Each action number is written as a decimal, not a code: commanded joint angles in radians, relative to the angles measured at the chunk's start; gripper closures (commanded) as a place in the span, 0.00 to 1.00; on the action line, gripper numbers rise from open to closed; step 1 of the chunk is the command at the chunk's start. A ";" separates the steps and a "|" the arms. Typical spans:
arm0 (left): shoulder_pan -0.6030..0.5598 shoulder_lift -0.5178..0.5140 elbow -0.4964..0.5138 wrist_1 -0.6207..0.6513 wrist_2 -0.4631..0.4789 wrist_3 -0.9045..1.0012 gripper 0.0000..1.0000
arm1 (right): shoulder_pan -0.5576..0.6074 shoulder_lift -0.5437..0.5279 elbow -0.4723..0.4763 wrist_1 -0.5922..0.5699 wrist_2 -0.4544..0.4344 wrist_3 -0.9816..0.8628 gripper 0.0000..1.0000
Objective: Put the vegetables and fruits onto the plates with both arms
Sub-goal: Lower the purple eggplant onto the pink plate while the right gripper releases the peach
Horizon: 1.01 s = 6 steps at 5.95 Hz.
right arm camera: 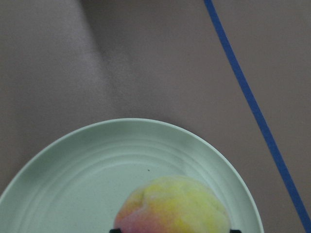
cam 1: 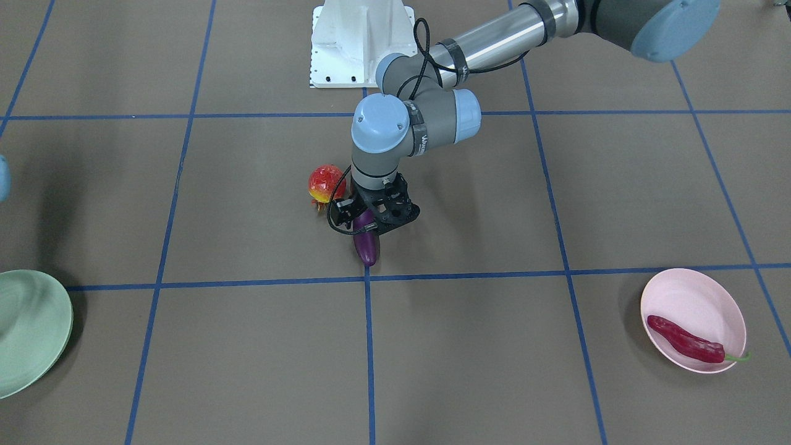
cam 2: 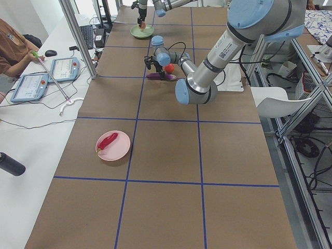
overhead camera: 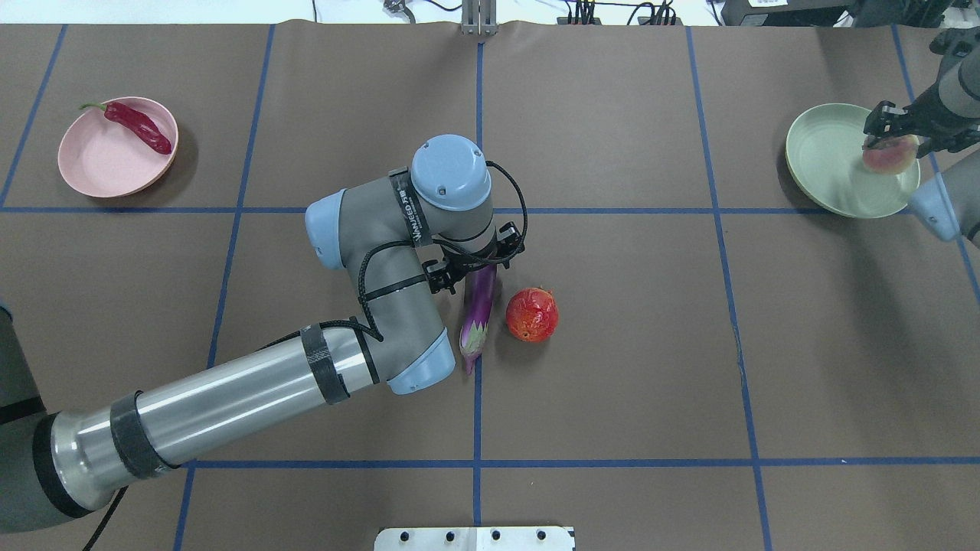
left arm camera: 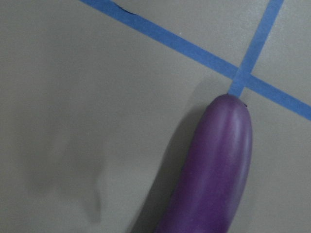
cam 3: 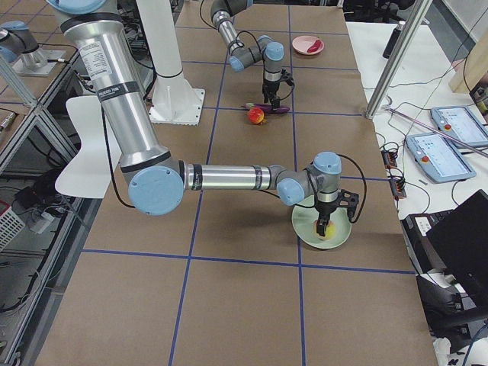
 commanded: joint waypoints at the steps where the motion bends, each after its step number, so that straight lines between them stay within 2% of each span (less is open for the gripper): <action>1: 0.018 -0.005 0.003 0.000 0.011 -0.001 0.14 | 0.003 -0.025 0.014 0.030 0.002 -0.027 0.00; 2: 0.018 -0.009 0.003 -0.001 0.010 -0.007 0.72 | 0.032 -0.023 0.026 0.030 0.043 -0.038 0.00; 3: 0.016 -0.011 0.000 0.000 0.009 -0.005 1.00 | 0.057 -0.023 0.043 0.033 0.104 -0.059 0.00; 4: -0.008 -0.011 -0.034 0.003 0.006 -0.008 1.00 | 0.057 -0.023 0.110 0.024 0.120 -0.058 0.00; 5: -0.063 0.000 -0.110 0.011 0.000 -0.016 1.00 | 0.057 -0.033 0.185 0.021 0.132 -0.044 0.00; 6: -0.123 0.091 -0.211 0.014 -0.044 -0.016 1.00 | 0.054 -0.039 0.221 0.024 0.173 -0.030 0.00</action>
